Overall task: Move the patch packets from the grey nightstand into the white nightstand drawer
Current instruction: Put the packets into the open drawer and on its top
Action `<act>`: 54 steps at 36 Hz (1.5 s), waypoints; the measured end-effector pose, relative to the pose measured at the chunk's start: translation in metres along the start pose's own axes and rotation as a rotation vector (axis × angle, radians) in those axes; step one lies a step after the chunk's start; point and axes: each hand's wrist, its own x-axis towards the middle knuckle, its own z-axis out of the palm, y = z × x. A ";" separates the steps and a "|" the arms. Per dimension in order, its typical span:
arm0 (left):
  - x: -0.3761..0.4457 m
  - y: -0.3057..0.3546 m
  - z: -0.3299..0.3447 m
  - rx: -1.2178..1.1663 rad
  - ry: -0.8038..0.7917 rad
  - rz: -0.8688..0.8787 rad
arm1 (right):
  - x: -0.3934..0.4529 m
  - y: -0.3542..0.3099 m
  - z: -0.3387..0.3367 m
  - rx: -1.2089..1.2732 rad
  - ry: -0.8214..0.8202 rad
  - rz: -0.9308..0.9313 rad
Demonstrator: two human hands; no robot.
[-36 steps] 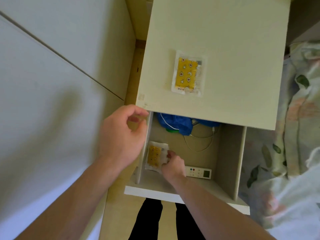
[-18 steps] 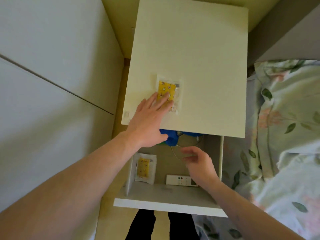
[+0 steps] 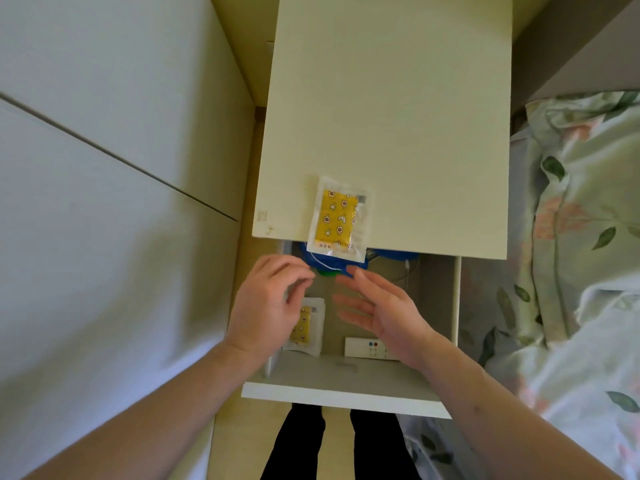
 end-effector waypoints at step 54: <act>-0.050 -0.044 -0.024 -0.302 -0.170 -0.722 | 0.049 0.100 0.032 -0.979 0.160 0.115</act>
